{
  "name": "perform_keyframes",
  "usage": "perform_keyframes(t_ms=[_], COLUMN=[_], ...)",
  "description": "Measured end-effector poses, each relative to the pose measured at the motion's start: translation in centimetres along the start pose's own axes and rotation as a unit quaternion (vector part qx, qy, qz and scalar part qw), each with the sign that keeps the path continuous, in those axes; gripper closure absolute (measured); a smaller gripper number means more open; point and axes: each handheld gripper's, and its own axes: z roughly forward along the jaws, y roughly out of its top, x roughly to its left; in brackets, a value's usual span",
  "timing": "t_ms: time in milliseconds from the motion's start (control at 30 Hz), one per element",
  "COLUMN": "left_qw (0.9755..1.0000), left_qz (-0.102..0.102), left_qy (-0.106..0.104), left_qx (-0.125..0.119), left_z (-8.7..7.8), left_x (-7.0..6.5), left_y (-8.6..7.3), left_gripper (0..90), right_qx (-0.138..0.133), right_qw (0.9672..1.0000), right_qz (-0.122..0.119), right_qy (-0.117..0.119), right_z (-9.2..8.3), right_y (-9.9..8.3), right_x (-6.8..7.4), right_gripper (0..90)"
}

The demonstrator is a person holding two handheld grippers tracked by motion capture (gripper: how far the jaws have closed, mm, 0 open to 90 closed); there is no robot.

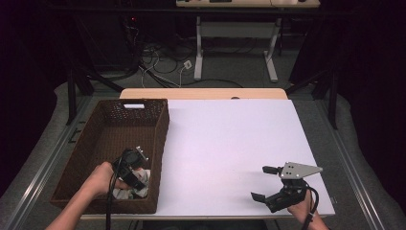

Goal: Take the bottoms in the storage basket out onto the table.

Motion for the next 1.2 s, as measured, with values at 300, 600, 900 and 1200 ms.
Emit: perform_keyframes(t_ms=[300, 600, 900, 1200], left_qw=[0.9999, 0.9989, 0.9945, 0.9864], left_qz=[0.015, 0.042, 0.091, 0.144], left_qy=[0.001, 0.021, 0.050, 0.080], left_qx=[-0.001, -0.006, -0.014, -0.010], left_z=[-0.6, -2.1, -3.5, -4.7], left_x=[-0.3, -0.5, -0.5, -0.7], left_y=[0.0, 0.0, 0.3, 0.9], left_gripper=[67.4, 67.2, 67.2, 67.3], right_qx=[-0.002, 0.001, 0.000, -0.002], right_qw=[1.0000, 1.0000, 1.0000, 1.0000], right_qz=[0.001, 0.001, 0.001, 0.002], right_qy=[-0.001, -0.001, 0.001, 0.002], right_z=[-0.2, -0.1, 0.0, -0.1], right_y=[0.0, 0.0, 0.0, 0.0], right_x=[-0.1, 0.0, -0.1, -0.1], right_gripper=[0.0, 0.0, 0.0, 0.0])
